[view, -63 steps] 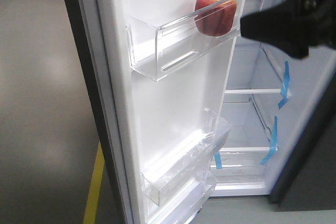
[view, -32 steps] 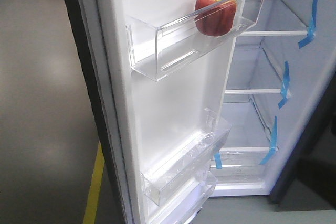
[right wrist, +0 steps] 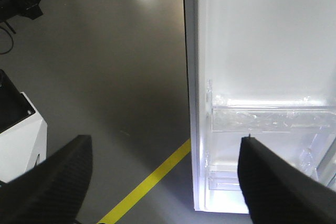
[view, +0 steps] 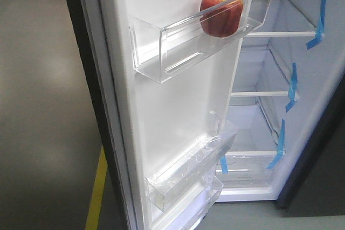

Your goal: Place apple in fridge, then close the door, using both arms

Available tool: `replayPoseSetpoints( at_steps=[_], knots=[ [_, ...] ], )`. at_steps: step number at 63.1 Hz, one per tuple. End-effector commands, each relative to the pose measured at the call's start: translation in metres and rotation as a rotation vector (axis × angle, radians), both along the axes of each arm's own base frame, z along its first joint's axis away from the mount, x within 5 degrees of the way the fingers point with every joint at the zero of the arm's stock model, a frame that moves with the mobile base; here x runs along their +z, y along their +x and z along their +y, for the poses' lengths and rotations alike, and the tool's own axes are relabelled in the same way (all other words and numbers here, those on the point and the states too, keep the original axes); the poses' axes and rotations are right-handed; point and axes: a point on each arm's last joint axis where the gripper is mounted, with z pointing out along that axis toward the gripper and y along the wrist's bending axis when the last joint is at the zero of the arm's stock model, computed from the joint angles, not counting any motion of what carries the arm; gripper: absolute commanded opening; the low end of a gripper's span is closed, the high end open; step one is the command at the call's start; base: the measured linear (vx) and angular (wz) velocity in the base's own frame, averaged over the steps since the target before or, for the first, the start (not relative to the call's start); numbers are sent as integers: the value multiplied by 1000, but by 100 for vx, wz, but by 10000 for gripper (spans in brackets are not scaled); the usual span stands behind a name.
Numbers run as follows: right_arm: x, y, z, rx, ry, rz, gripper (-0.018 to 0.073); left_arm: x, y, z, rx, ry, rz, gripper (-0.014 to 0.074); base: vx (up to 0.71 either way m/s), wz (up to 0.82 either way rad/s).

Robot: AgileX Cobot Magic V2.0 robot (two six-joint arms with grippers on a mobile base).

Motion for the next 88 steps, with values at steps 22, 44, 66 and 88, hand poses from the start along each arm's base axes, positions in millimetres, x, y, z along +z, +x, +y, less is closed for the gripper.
replayPoseSetpoints(
  at_steps=[22,44,66,88],
  knots=[
    [-2,-8,2,22,50,-11,545,0,-1,0,6,185,-58,-6,0,0],
    [-2,-8,2,22,50,-12,545,0,-1,0,-3,-23,-65,-6,0,0],
    [-2,-8,2,22,50,-12,545,17,-4,1,-16,-157,-264,-6,0,0],
    [-2,-8,2,23,48,-14,545,108,-9,0,-33,-192,-292,-6,0,0]
  ],
)
